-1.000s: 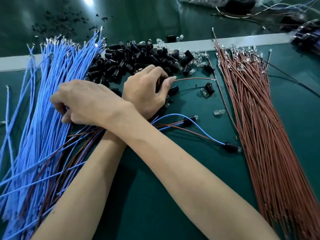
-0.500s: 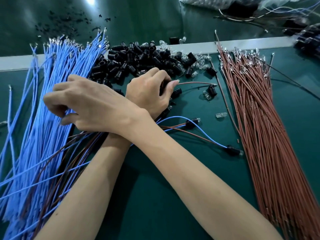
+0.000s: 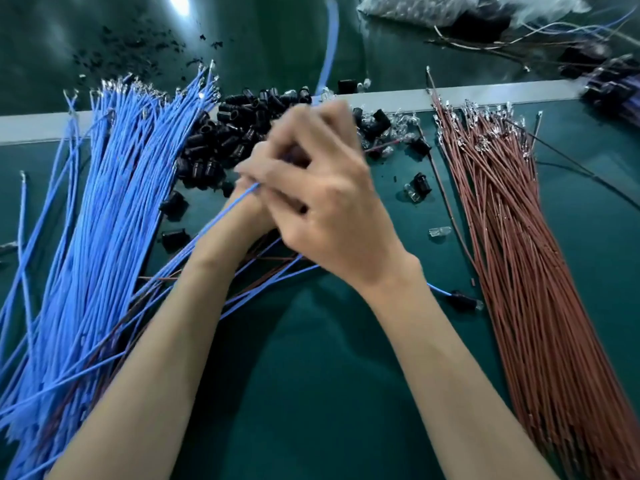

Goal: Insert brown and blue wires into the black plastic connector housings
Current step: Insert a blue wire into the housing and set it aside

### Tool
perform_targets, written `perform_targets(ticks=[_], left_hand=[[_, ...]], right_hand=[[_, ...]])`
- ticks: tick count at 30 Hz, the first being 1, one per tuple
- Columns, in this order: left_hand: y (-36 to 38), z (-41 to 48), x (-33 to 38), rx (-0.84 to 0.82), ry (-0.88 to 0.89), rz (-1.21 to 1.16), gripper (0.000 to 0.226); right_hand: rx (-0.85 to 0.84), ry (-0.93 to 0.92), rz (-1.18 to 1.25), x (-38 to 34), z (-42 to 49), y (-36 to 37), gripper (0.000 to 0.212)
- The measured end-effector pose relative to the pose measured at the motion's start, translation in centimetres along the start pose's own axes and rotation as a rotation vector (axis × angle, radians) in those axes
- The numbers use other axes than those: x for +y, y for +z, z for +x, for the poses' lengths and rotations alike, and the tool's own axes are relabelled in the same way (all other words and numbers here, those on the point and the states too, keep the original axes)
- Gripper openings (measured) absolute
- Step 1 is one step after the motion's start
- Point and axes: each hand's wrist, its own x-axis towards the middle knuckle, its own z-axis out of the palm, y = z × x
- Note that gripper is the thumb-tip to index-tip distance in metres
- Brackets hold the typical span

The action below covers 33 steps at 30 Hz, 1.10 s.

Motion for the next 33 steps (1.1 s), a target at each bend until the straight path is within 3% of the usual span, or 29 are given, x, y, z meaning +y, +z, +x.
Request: perform_targets(ticks=[3, 8, 15, 20, 22, 25, 29, 31, 33], left_hand=[[-1.7, 0.2, 0.2, -0.096, -0.04, -0.172, 0.025], [-4.1, 0.5, -0.7, -0.08, -0.224, -0.238, 0.023], [-6.5, 0.4, -2.0, -0.077, -0.321, -0.554, 0.024], [-6.6, -0.1, -1.7, -0.21, -0.274, -0.434, 0.014], [-6.0, -0.1, -1.3, -0.216, -0.264, -0.412, 0.021], [-4.7, 0.1, -0.6, -0.187, -0.254, -0.39, 0.025], [-2.7, 0.1, 0.4, -0.159, -0.211, -0.385, 0.021], [-1.9, 0.1, 0.8, -0.131, -0.209, -0.417, 0.02], [-1.4, 0.2, 1.0, -0.101, -0.21, -0.464, 0.02]], right_hand=[[0.149, 0.255, -0.143, 1.7, -1.1, -0.8, 0.009], [0.163, 0.539, -0.303, 3.6, -2.2, -1.0, 0.012], [0.117, 0.678, -0.364, 4.2, -2.6, -1.8, 0.017], [0.102, 0.699, -0.332, 4.3, -2.6, -1.9, 0.024], [0.234, 0.781, -0.117, 4.0, -2.3, -1.8, 0.029], [0.647, 0.99, 0.391, 3.0, -0.9, -2.1, 0.039], [0.997, 1.084, 0.984, 3.5, 0.4, -2.3, 0.041], [0.936, 1.094, 1.316, 3.2, 0.7, -1.9, 0.035], [0.659, 1.081, 1.287, 2.8, 1.0, -1.2, 0.028]])
